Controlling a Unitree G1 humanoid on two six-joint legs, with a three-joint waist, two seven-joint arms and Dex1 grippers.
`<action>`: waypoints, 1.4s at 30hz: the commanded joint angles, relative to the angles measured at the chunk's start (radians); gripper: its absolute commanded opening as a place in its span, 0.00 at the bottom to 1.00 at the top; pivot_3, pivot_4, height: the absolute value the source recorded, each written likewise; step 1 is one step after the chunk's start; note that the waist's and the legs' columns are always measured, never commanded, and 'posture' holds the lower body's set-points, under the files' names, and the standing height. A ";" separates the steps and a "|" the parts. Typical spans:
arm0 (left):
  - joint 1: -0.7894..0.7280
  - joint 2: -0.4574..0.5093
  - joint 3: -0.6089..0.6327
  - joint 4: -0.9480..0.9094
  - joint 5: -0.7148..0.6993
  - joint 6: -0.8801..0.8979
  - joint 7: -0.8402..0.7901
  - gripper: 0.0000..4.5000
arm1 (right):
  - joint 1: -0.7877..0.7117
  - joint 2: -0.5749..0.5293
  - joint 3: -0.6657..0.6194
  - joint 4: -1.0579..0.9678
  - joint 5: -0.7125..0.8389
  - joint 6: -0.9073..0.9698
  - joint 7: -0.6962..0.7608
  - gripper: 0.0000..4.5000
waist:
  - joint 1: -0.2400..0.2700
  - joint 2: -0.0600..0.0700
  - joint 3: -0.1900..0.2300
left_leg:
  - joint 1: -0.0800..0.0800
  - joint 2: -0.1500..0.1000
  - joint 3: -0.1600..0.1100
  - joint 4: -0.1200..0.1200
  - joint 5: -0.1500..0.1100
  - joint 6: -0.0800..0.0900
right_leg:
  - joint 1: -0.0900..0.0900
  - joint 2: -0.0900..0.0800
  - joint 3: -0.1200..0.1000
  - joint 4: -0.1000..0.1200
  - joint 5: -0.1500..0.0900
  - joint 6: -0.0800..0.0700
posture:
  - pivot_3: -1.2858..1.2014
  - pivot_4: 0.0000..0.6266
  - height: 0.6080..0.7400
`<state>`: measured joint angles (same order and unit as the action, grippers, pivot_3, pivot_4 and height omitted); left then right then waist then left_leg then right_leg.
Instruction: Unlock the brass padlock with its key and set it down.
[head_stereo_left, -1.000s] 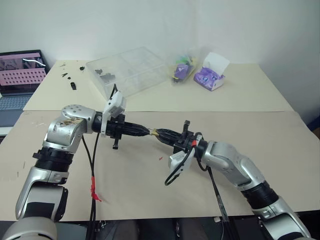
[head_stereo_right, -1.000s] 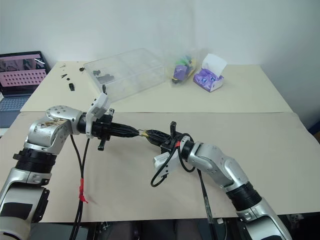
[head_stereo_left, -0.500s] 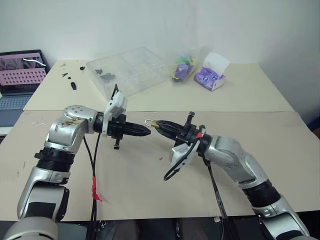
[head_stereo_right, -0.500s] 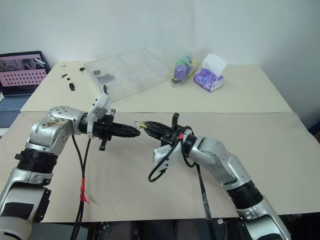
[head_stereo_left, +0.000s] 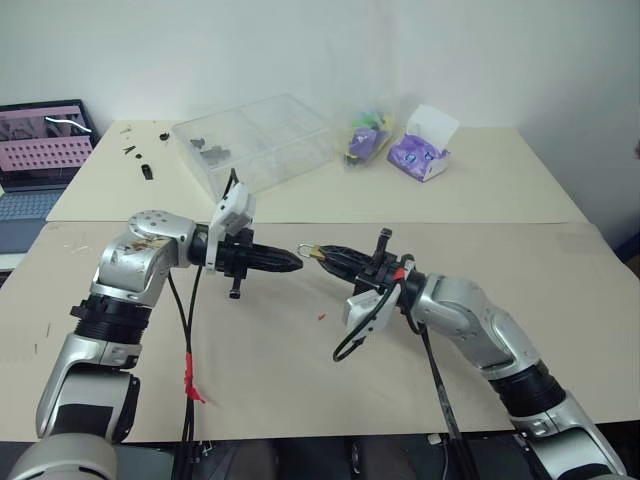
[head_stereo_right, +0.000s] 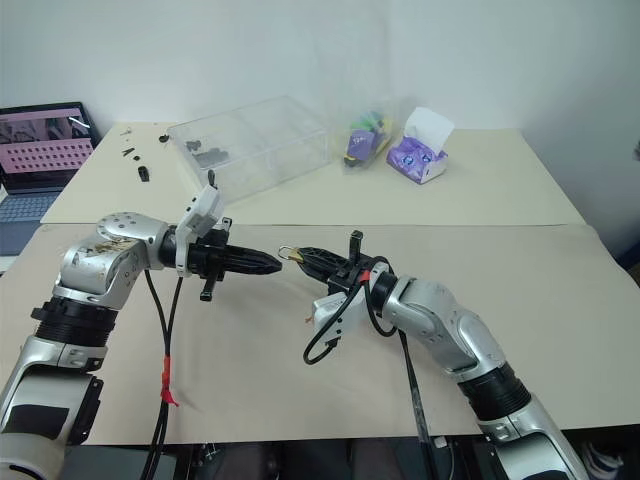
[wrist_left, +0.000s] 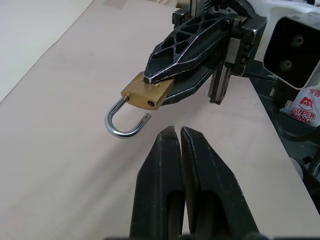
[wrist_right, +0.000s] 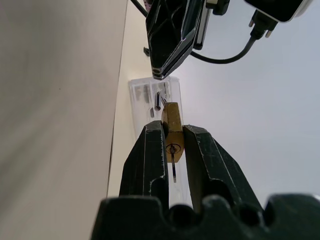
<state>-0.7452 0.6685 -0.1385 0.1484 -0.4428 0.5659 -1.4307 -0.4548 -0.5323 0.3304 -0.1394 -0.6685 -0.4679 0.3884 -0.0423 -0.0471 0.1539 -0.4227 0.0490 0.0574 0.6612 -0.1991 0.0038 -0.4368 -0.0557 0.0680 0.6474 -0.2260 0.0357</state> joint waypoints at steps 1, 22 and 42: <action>-0.008 0.007 0.028 -0.046 -0.028 0.012 0.003 0.04 | -0.017 0.000 -0.025 -0.009 -0.011 0.000 -0.032 0.05 | 0.000 0.000 0.000 | 0.000 0.000 0.000 0.000 0.000 0.000 | 0.000 0.000 0.000 0.000 0.000 0.000 | 0.52 0.24 1.00; -0.034 -0.002 0.045 -0.001 -0.028 -0.002 0.049 0.04 | 0.016 -0.021 -0.023 -0.043 -0.012 -0.027 -0.034 0.05 | 0.000 0.000 0.000 | 0.000 0.000 0.000 0.000 0.000 0.000 | 0.000 0.000 0.000 0.000 0.000 0.000 | 0.52 0.24 1.00; -0.022 -0.010 0.038 -0.007 -0.027 -0.005 0.052 0.04 | -0.004 0.019 -0.033 -0.158 0.053 0.054 0.035 0.05 | 0.000 0.000 0.000 | 0.000 0.000 0.000 0.000 0.000 0.000 | 0.000 0.000 0.000 0.000 0.000 0.000 | 0.52 0.24 1.00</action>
<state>-0.7481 0.6590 -0.1095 0.1587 -0.4703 0.5716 -1.3800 -0.4541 -0.5107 0.3264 -0.2465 -0.6433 -0.4118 0.4230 -0.0420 -0.0471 0.1539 -0.4226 0.0490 0.0573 0.6612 -0.1991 0.0038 -0.4367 -0.0557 0.0680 0.6474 -0.2259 0.0358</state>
